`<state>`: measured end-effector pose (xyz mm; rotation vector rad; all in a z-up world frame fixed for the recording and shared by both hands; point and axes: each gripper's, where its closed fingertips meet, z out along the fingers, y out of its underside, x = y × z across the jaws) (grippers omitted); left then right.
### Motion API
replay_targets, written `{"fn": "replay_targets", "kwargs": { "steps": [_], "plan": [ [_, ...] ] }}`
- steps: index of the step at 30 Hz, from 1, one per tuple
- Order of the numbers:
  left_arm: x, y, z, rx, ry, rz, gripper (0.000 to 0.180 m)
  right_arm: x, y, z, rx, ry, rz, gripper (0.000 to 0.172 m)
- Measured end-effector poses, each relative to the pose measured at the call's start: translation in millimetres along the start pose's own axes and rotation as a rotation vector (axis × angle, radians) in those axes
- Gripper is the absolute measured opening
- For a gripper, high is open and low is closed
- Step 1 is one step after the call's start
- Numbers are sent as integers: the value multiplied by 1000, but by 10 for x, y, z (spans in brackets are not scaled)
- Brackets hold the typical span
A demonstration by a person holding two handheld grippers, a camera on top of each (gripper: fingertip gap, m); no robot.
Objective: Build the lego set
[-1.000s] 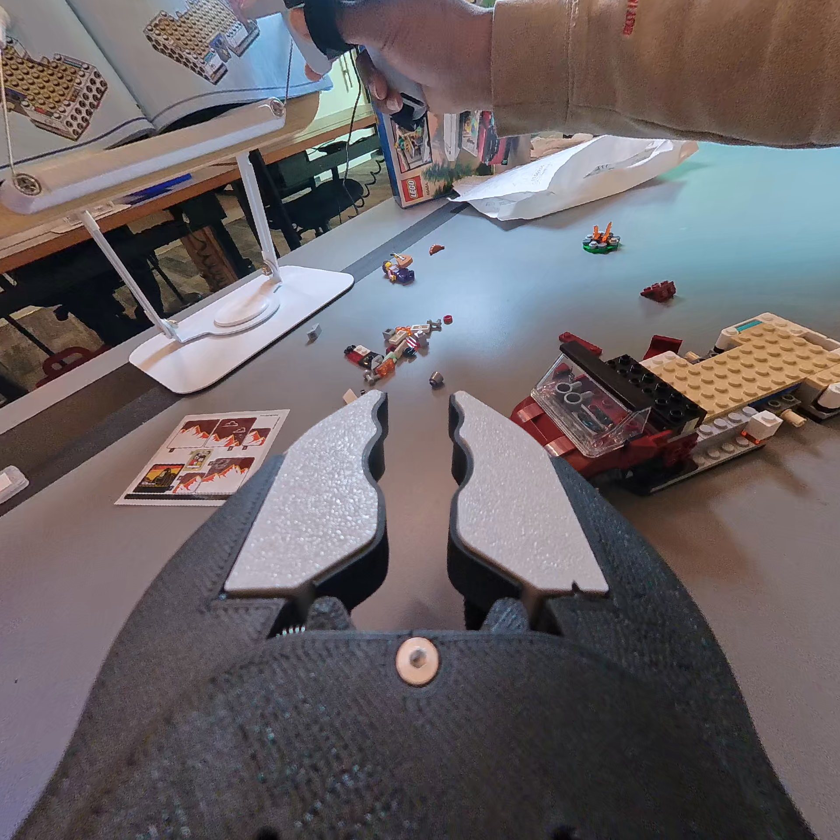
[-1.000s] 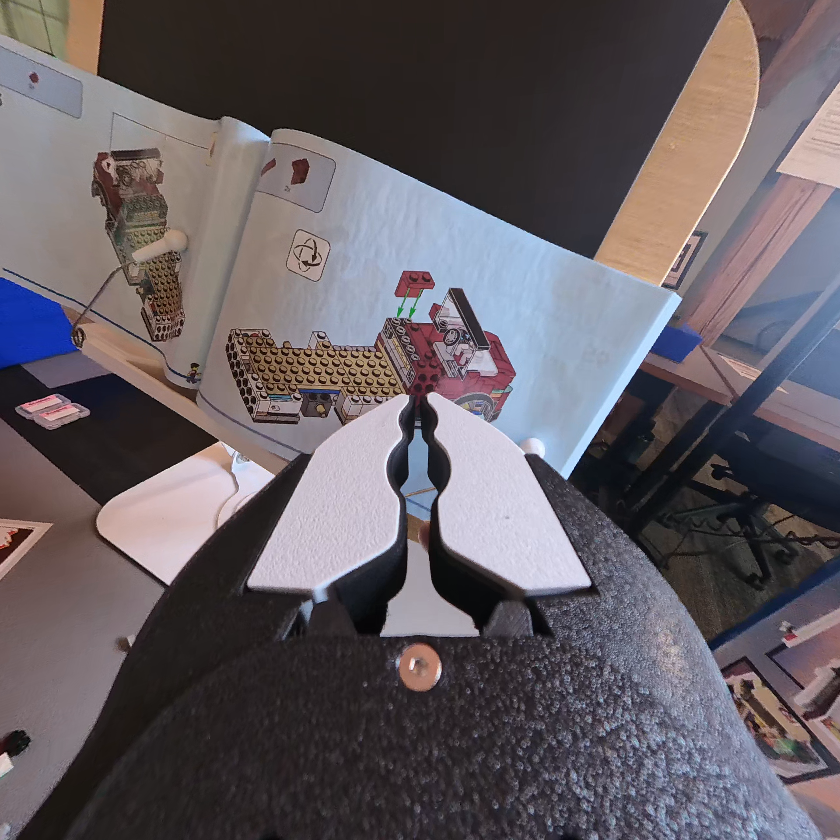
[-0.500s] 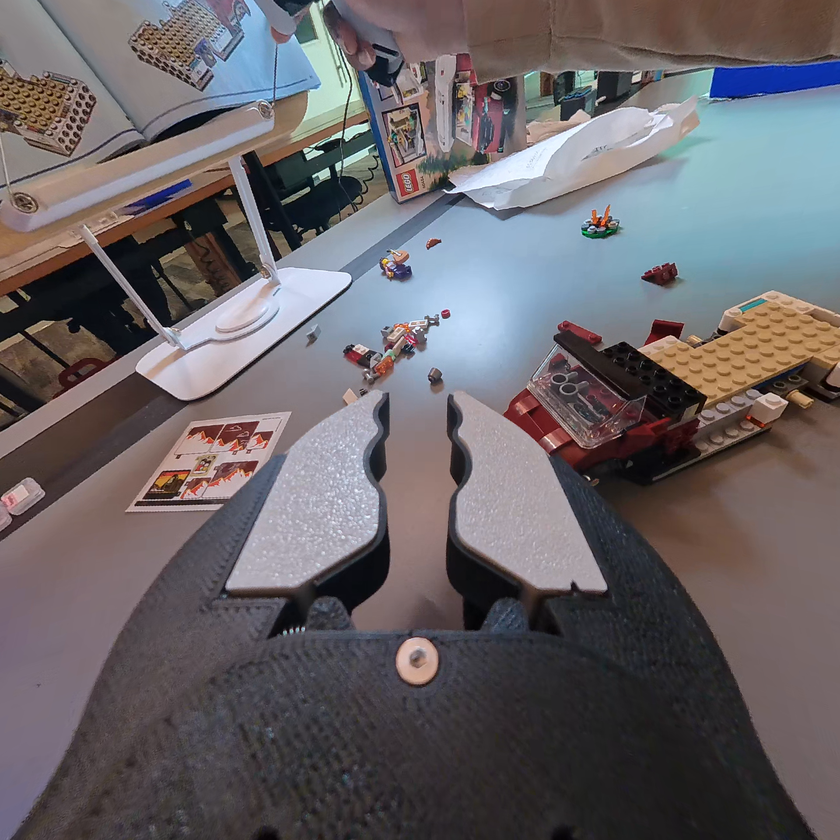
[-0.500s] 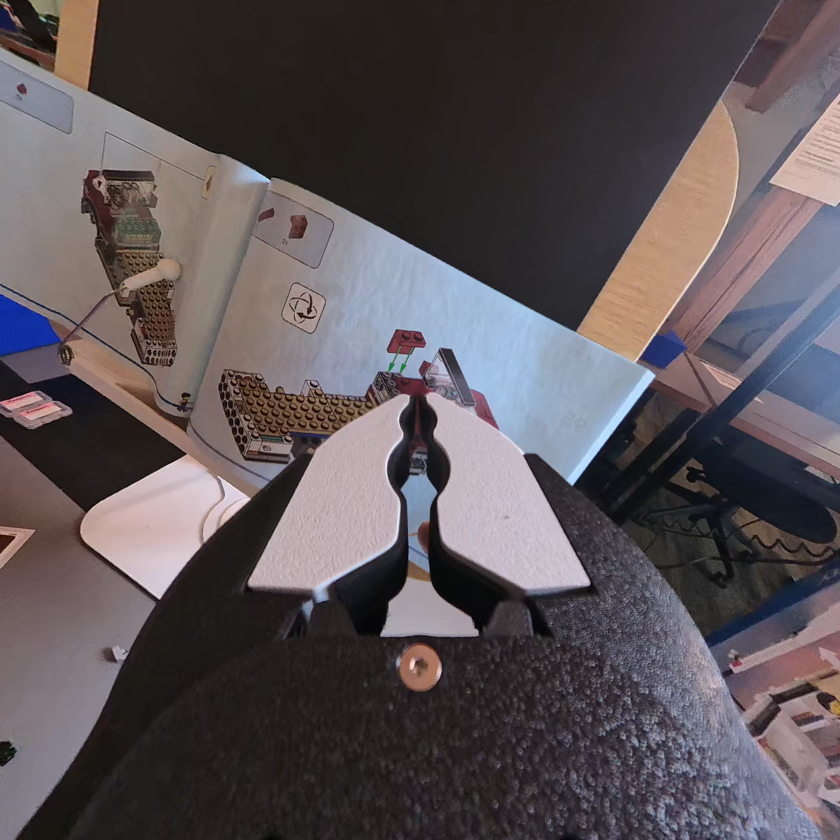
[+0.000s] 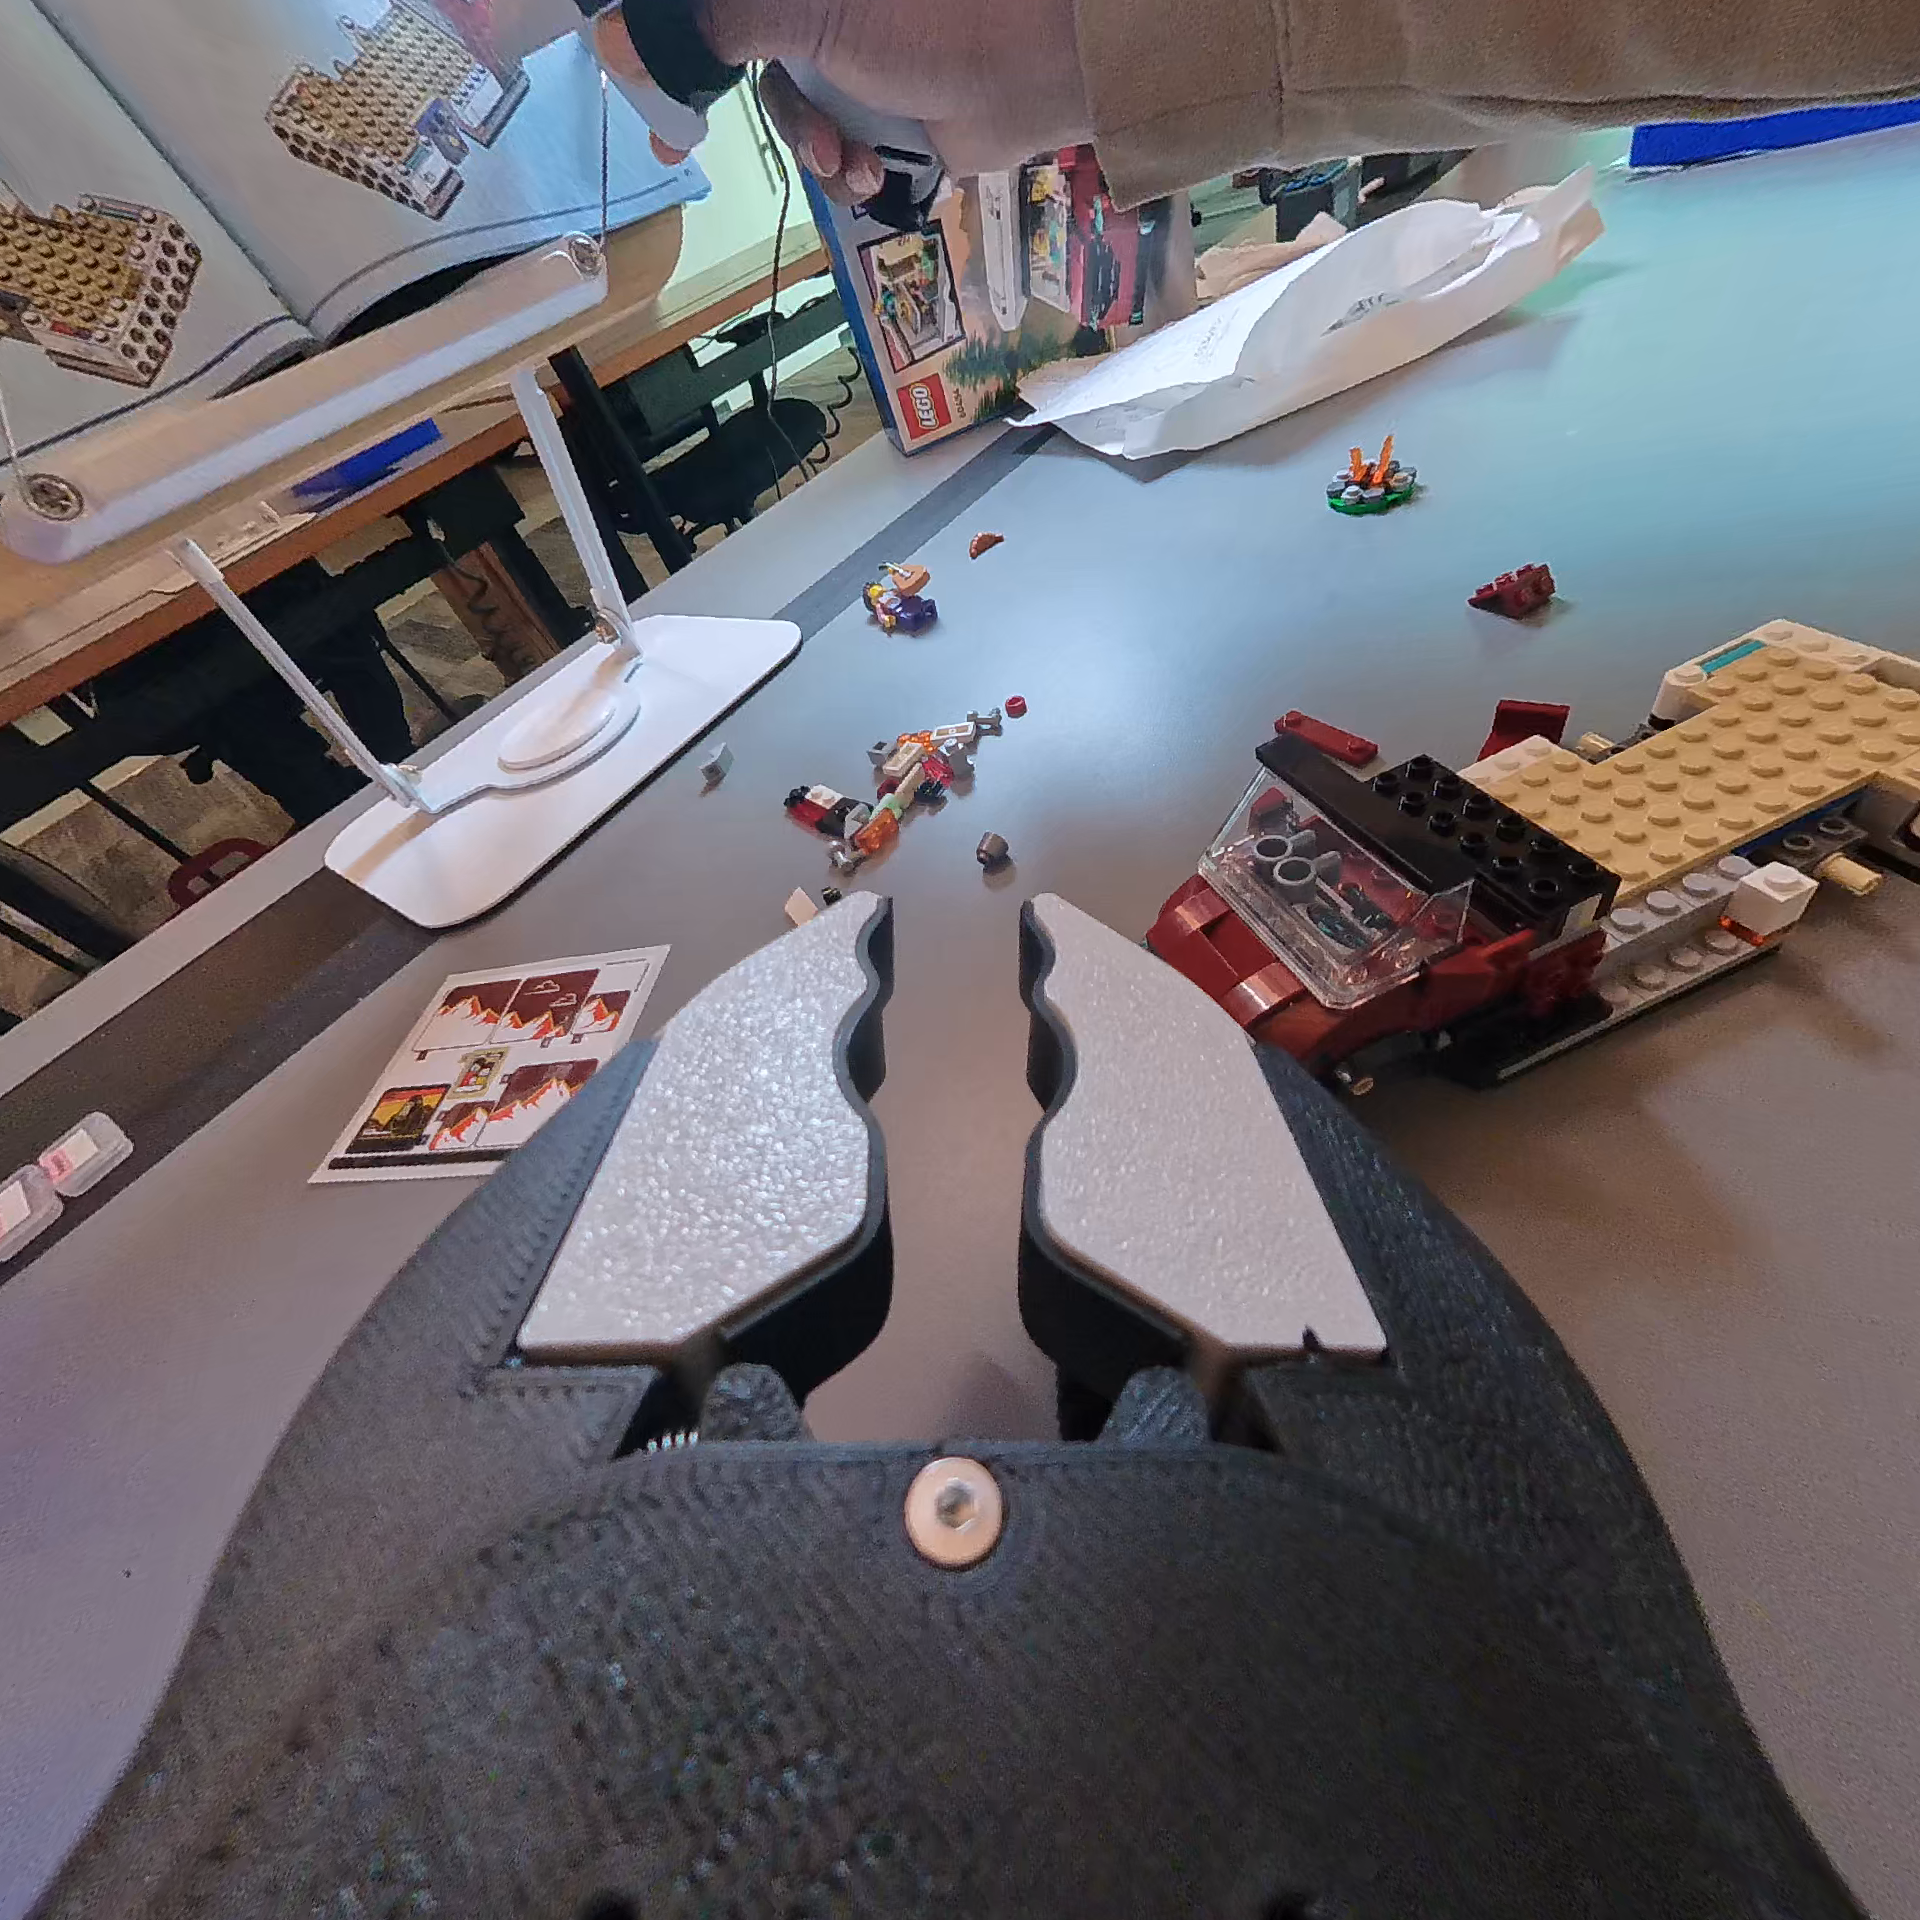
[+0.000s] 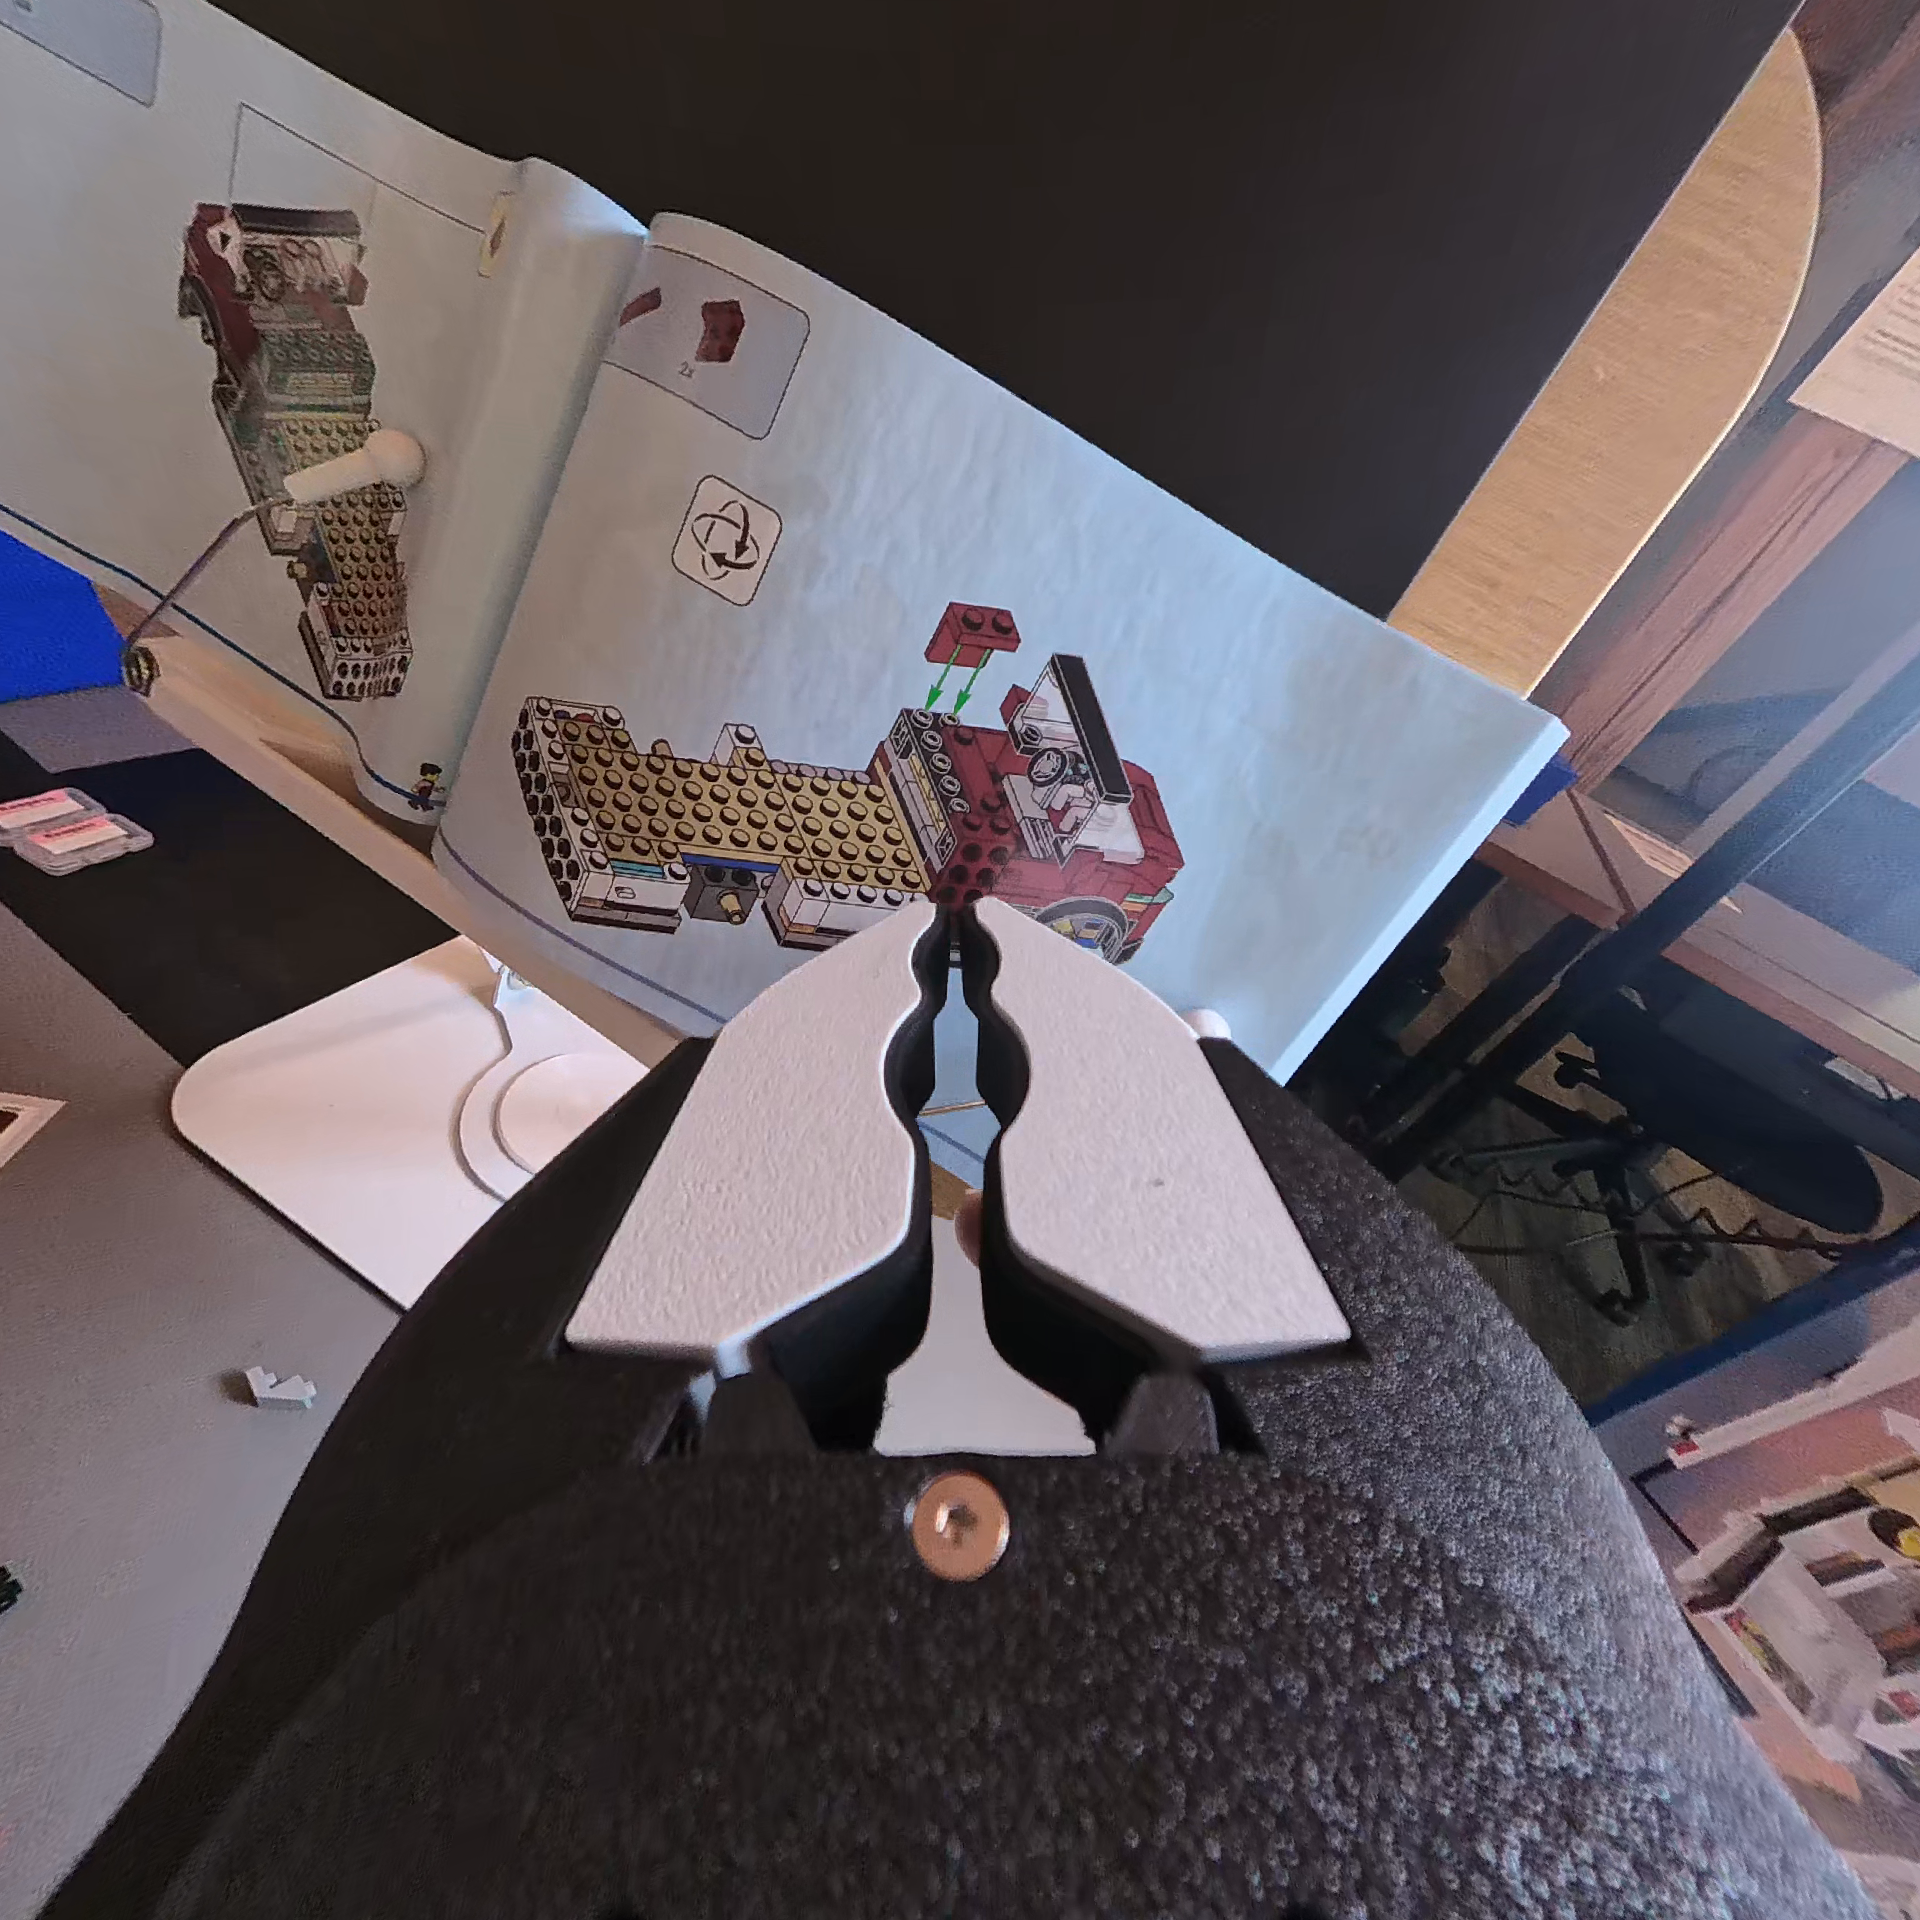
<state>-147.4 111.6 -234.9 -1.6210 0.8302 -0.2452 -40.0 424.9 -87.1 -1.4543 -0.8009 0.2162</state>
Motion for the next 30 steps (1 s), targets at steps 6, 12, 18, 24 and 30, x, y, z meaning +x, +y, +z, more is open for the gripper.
{"fn": "replay_targets", "kwargs": {
  "steps": [6, 12, 18, 24, 30],
  "plan": [
    [46, -88, -29, 48, 15, 34, 27, -3, -69, 4, 31, -7, 9, 3],
    [53, -76, -21, 43, 18, 35, 28, -41, -411, 9, 109, -32, 9, 14],
    [58, -62, -17, 34, 18, 39, 28, -117, -540, 75, 119, -49, 1, 14],
    [63, -58, -16, 31, 19, 39, 28, -154, -521, 82, 106, -42, -8, 14],
    [83, -58, -13, 26, 30, 41, 28, -253, -373, -77, 86, -115, 9, 15]
  ]
}}
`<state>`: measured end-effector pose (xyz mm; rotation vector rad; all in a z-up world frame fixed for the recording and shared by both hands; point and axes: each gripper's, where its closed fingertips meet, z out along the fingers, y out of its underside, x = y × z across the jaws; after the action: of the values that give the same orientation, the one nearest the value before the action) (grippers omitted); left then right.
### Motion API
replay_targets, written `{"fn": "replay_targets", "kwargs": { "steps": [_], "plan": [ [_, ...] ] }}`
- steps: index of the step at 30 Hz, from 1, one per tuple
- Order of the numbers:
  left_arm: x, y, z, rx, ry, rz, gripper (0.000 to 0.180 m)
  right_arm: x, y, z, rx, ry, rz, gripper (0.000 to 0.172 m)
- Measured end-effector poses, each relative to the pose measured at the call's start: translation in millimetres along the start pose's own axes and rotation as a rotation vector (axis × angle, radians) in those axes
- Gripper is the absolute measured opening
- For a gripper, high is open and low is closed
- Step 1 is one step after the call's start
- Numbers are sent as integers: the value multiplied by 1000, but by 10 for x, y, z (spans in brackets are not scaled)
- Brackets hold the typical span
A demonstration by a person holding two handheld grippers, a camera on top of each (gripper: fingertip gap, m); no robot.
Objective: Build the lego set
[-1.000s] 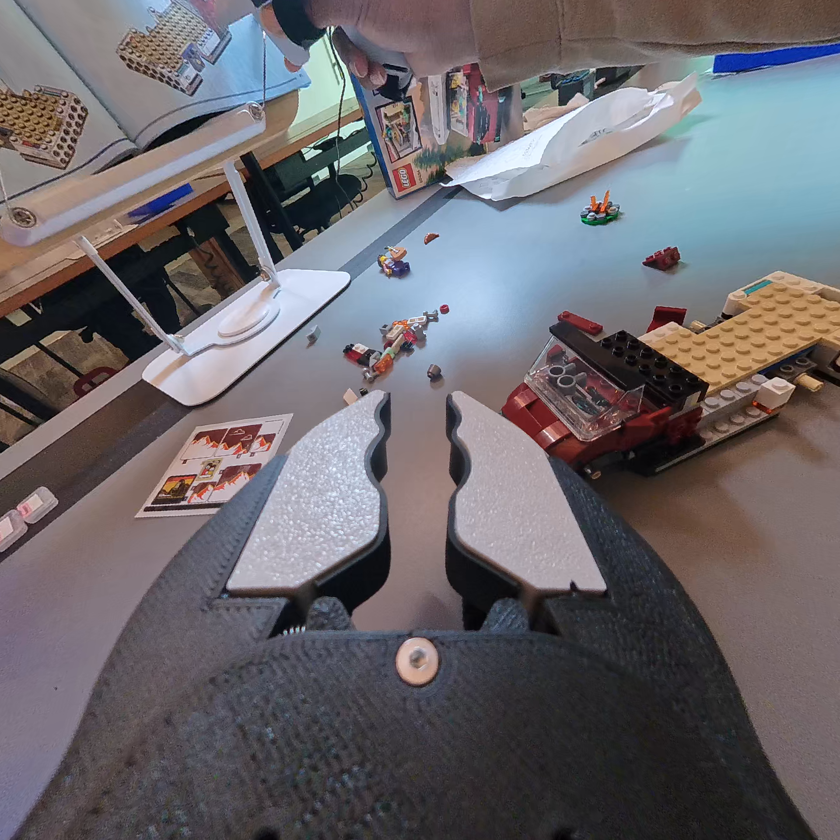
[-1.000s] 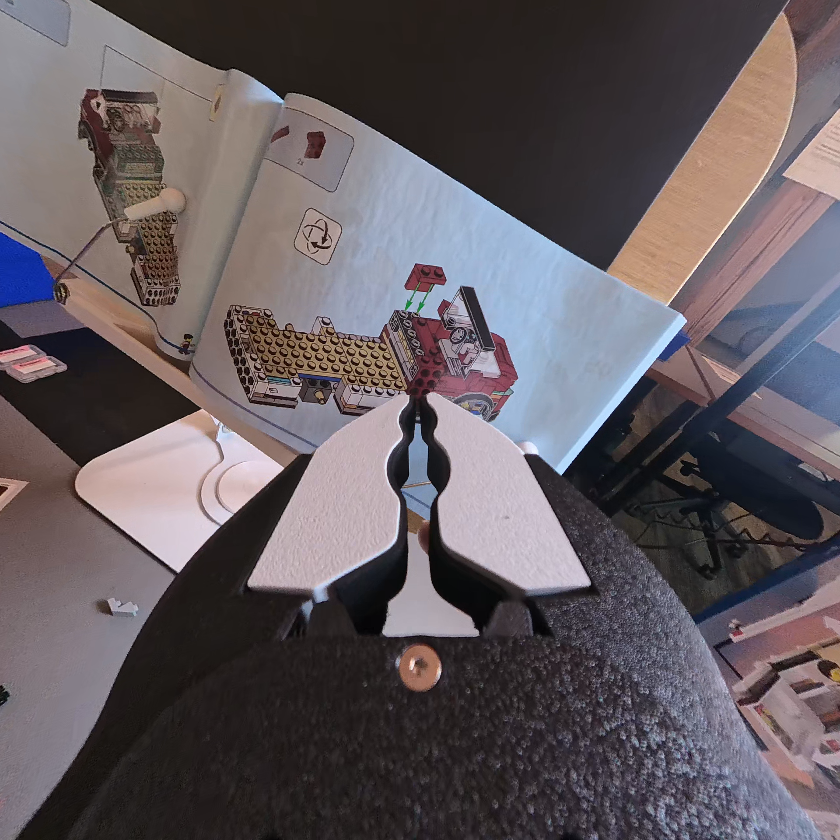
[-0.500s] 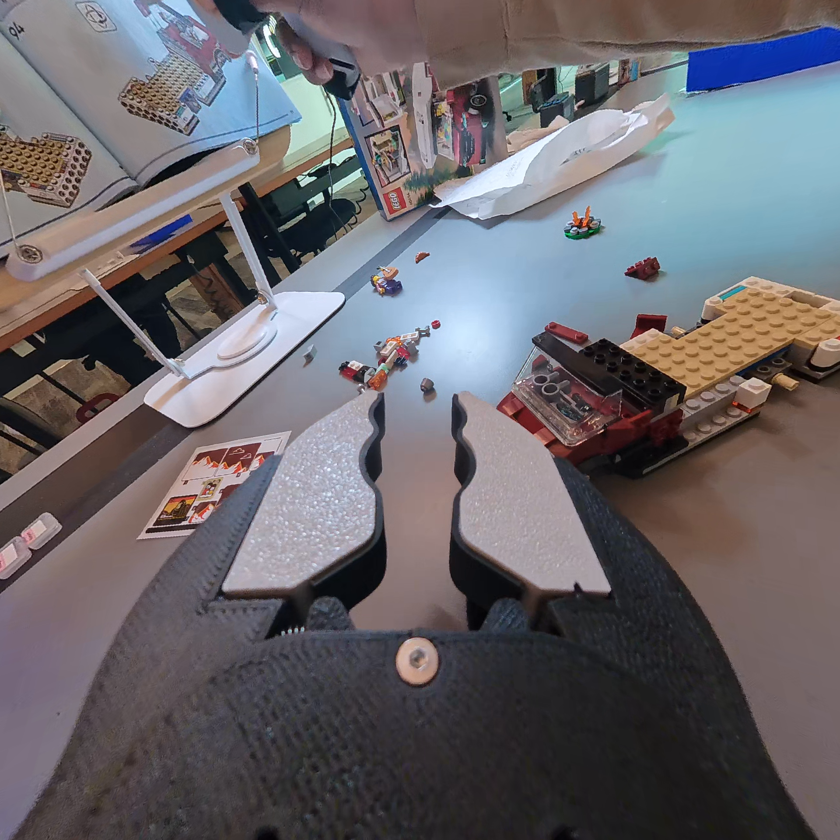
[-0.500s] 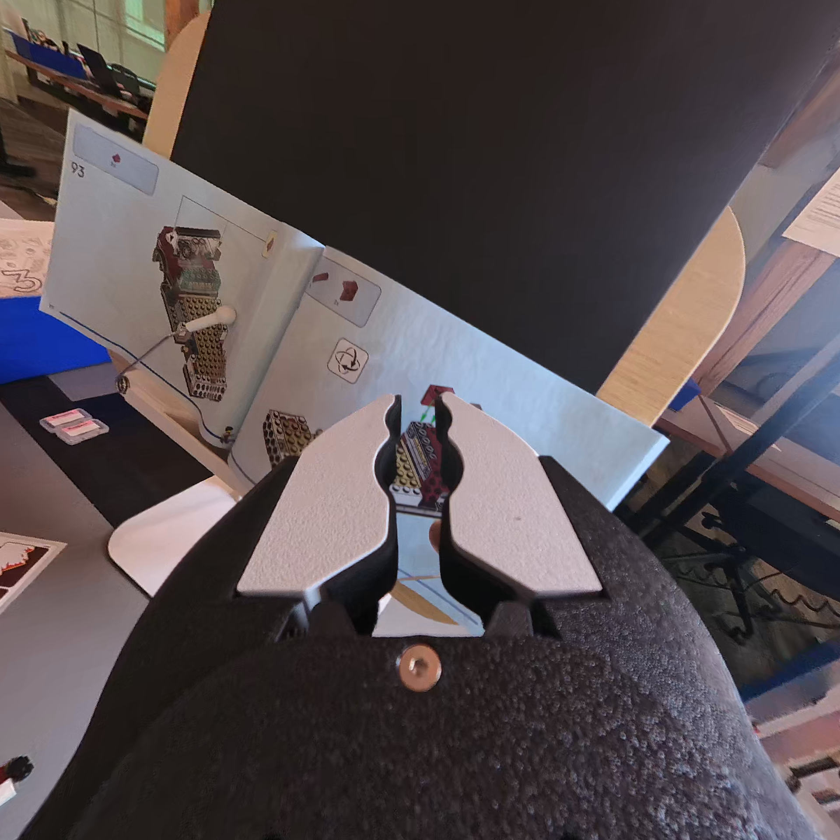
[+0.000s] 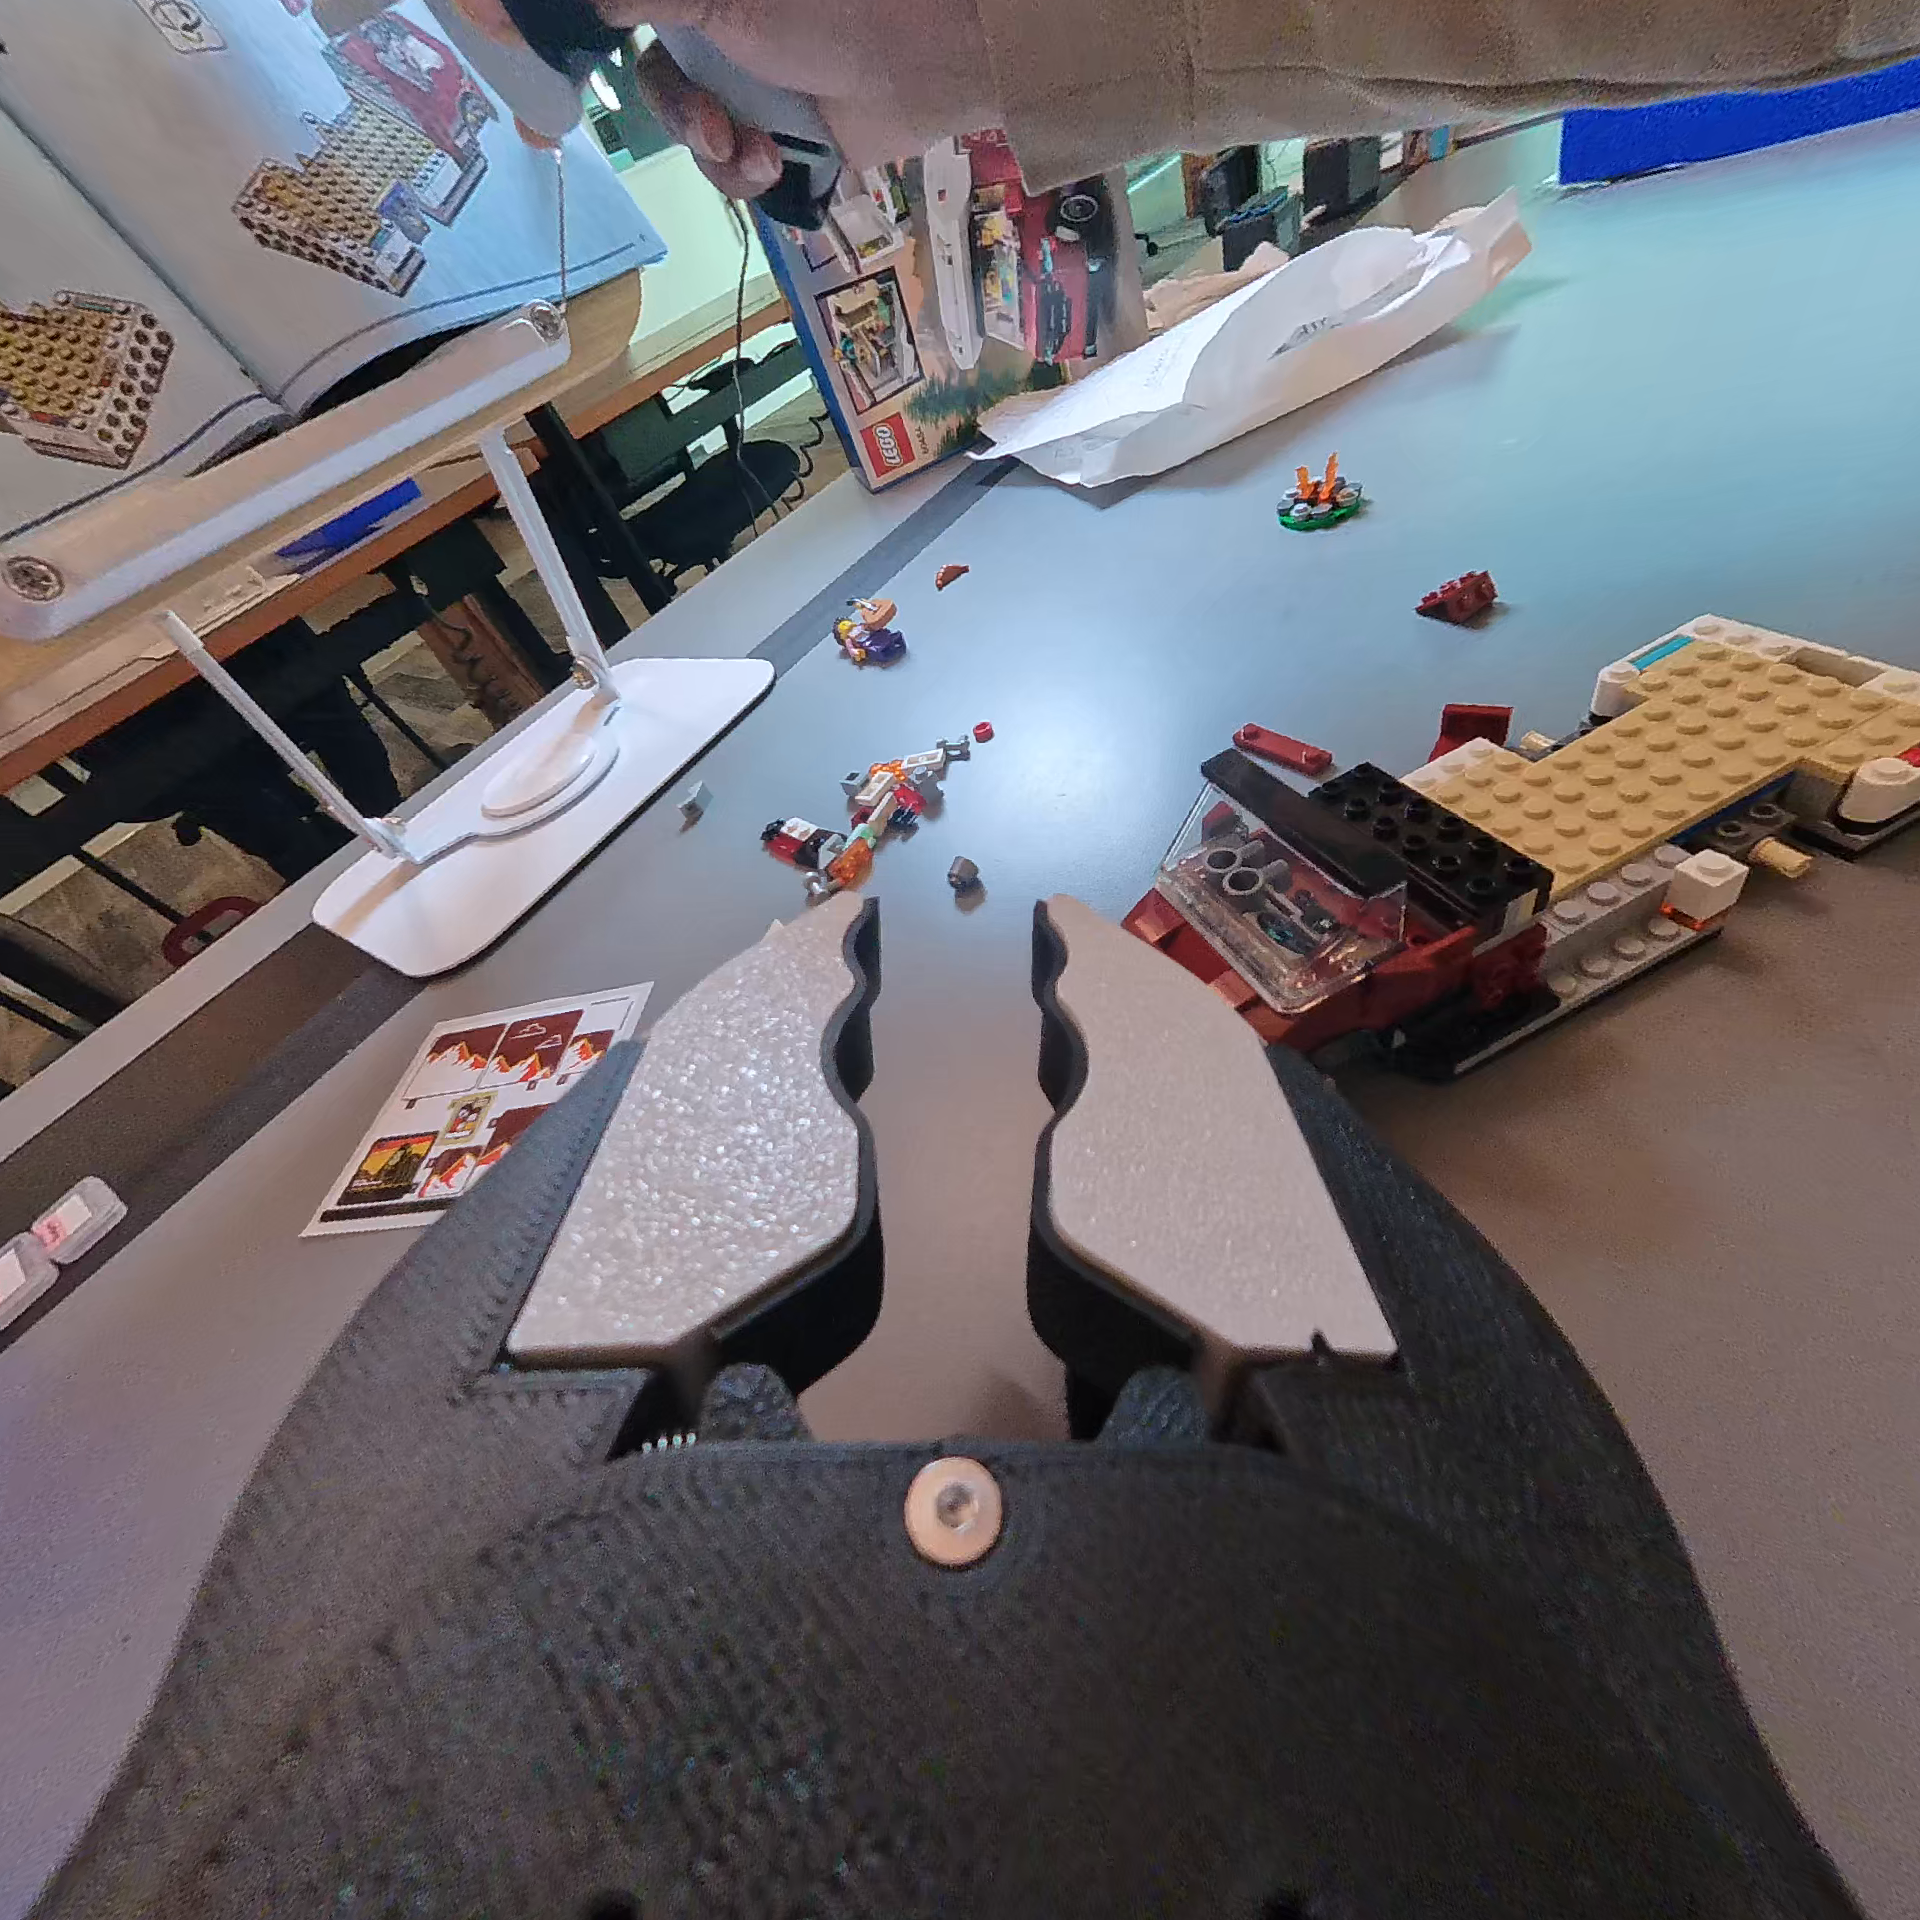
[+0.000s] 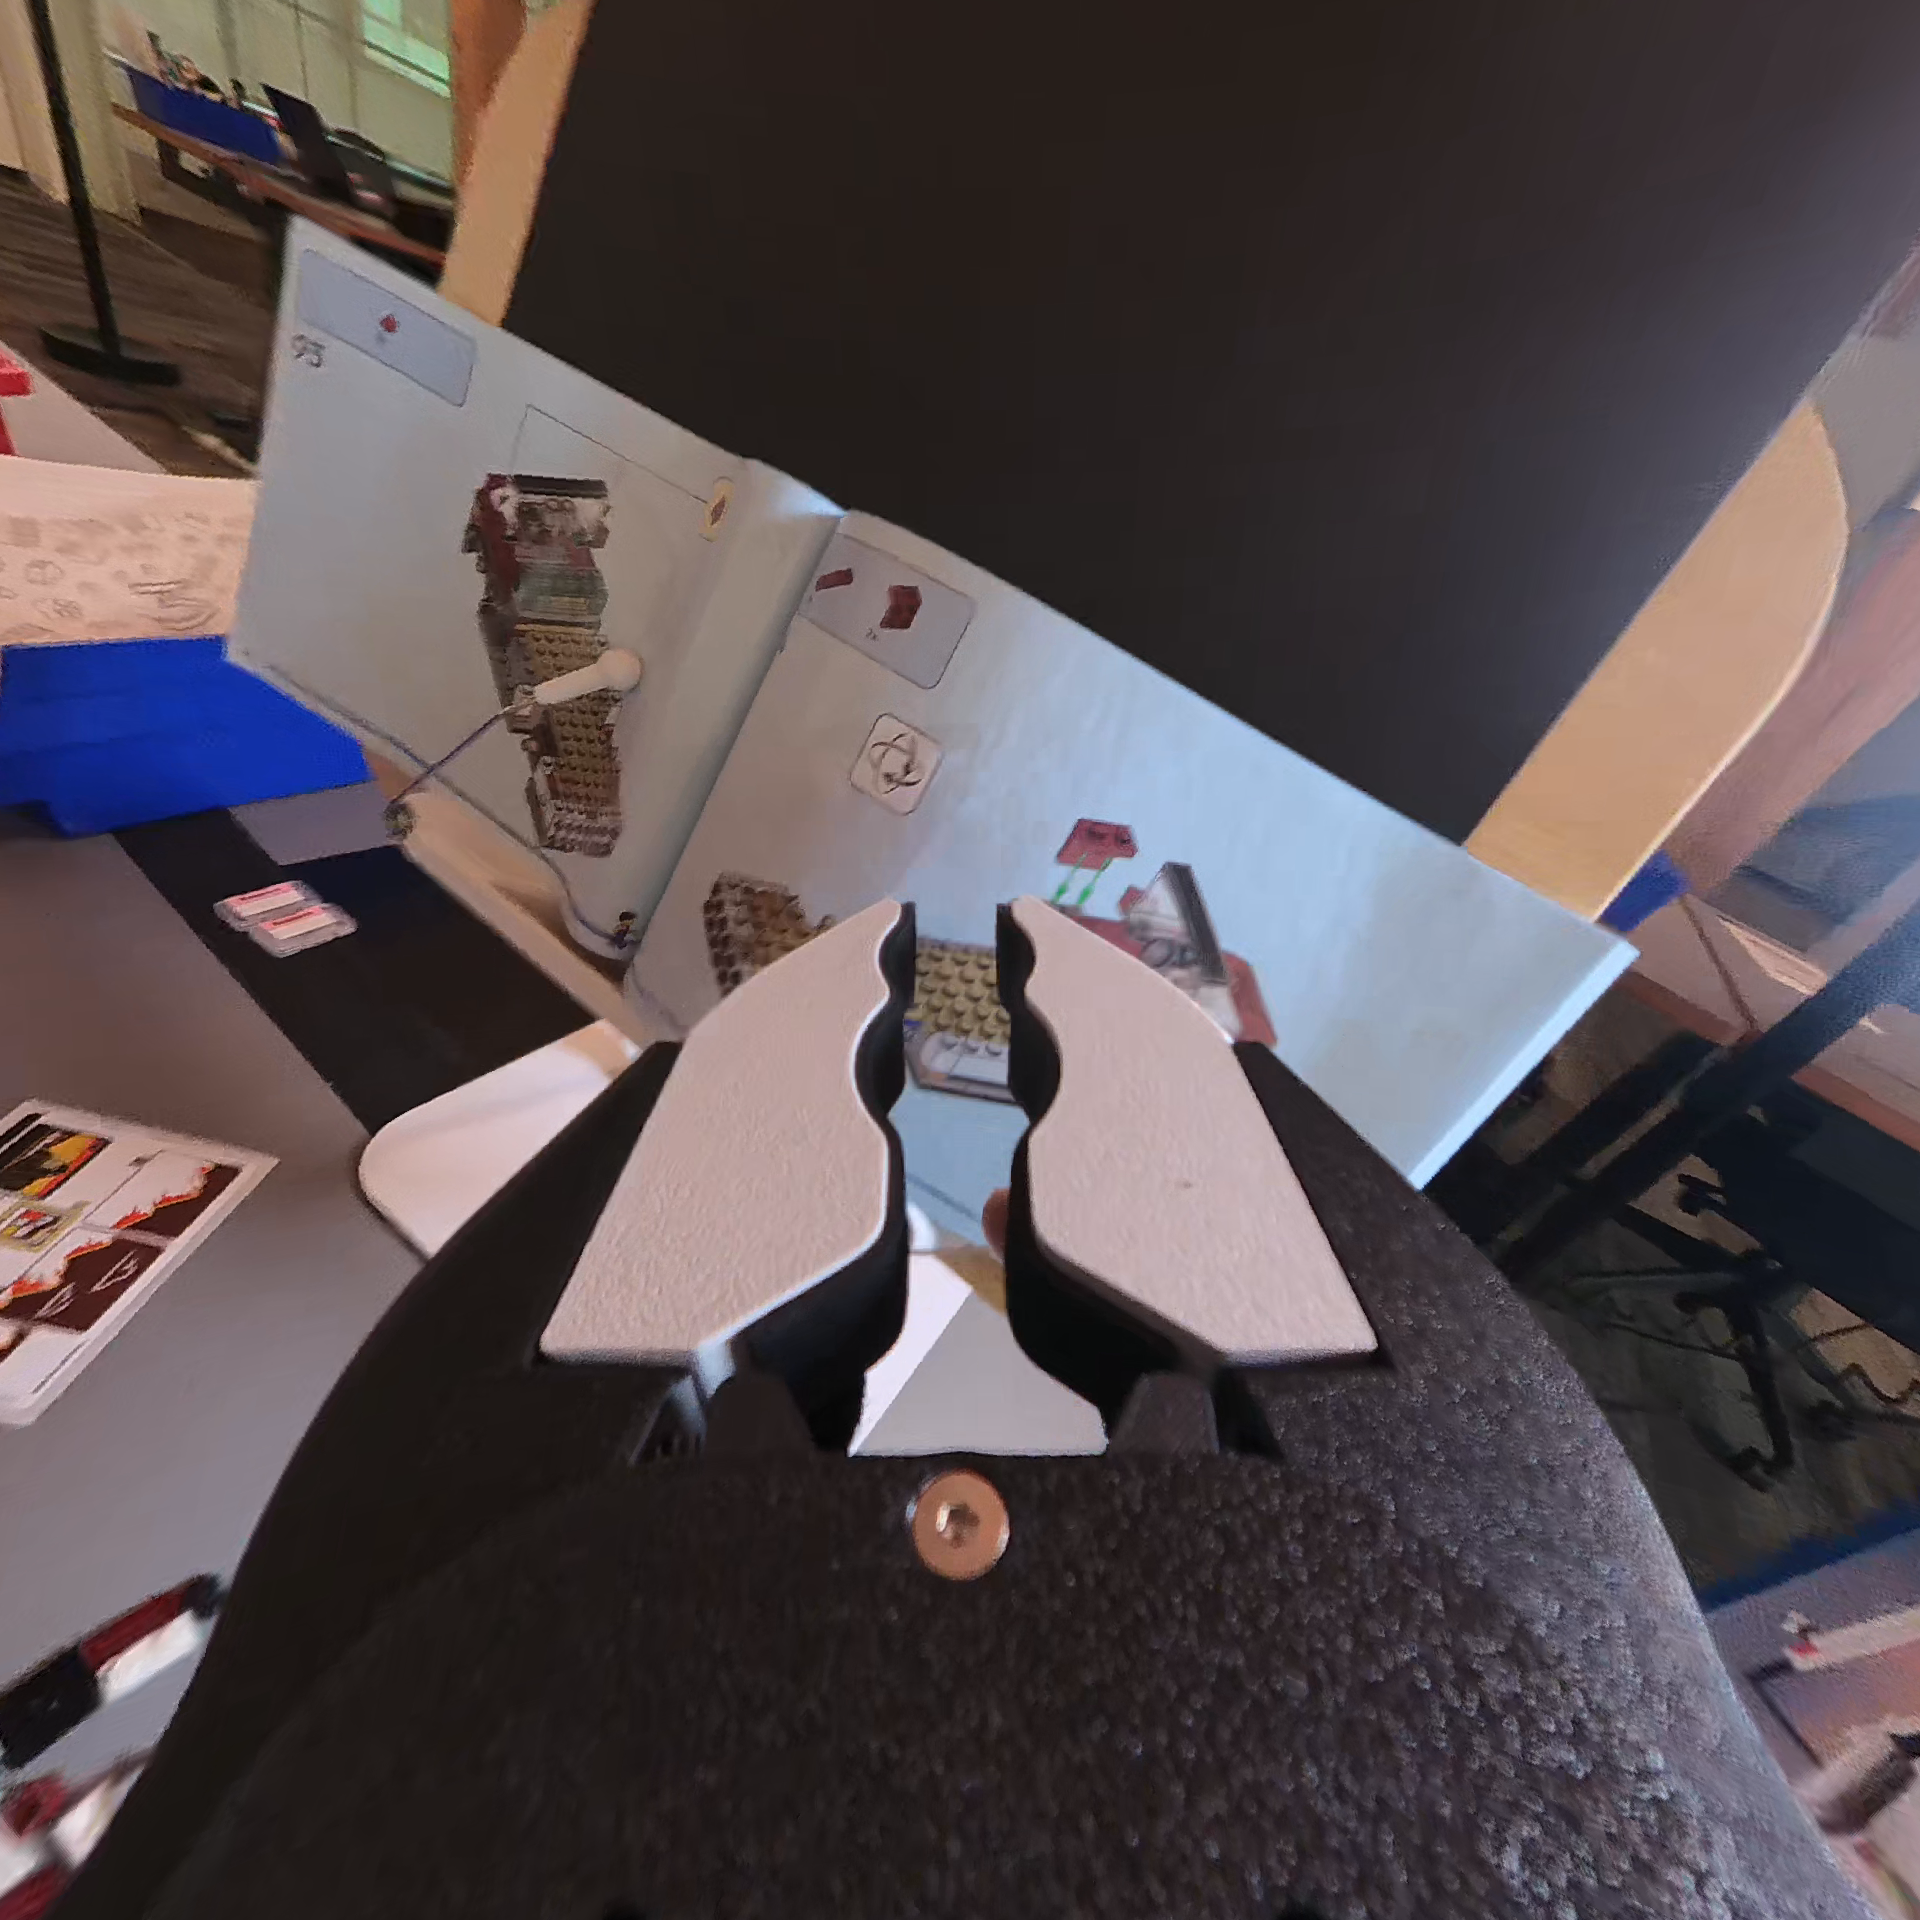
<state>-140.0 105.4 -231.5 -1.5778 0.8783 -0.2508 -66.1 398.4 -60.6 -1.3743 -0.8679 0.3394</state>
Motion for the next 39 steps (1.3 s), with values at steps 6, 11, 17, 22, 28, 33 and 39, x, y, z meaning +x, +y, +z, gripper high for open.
{"fn": "replay_targets", "kwargs": {
  "steps": [6, 11, 17, 22, 28, 33, 39],
  "plan": [
    [260, -123, -94, -15, 248, -111, 42, -1331, 634, -1151, -314, -726, 81, 32],
    [537, 44, -221, -209, 440, -74, 65, -2120, 1262, -2690, -613, -1086, 58, 59],
    [698, 290, -16, -318, 450, 5, 63, -2509, 1677, -3268, -720, -1004, 51, 61],
    [621, 244, 210, -288, 420, 27, 48, -2671, 1686, -3348, -715, -905, 10, 41],
    [229, 240, 404, -289, 137, -44, 41, -3069, 1536, -3450, -648, -887, -28, 33],
    [480, 43, 146, -206, 357, -223, 51, -3537, 1296, -3231, -509, -912, -43, 32],
    [892, 143, -234, -398, 559, -169, 88, -3669, 1084, -2953, -438, -904, 0, 34]
  ]
}}
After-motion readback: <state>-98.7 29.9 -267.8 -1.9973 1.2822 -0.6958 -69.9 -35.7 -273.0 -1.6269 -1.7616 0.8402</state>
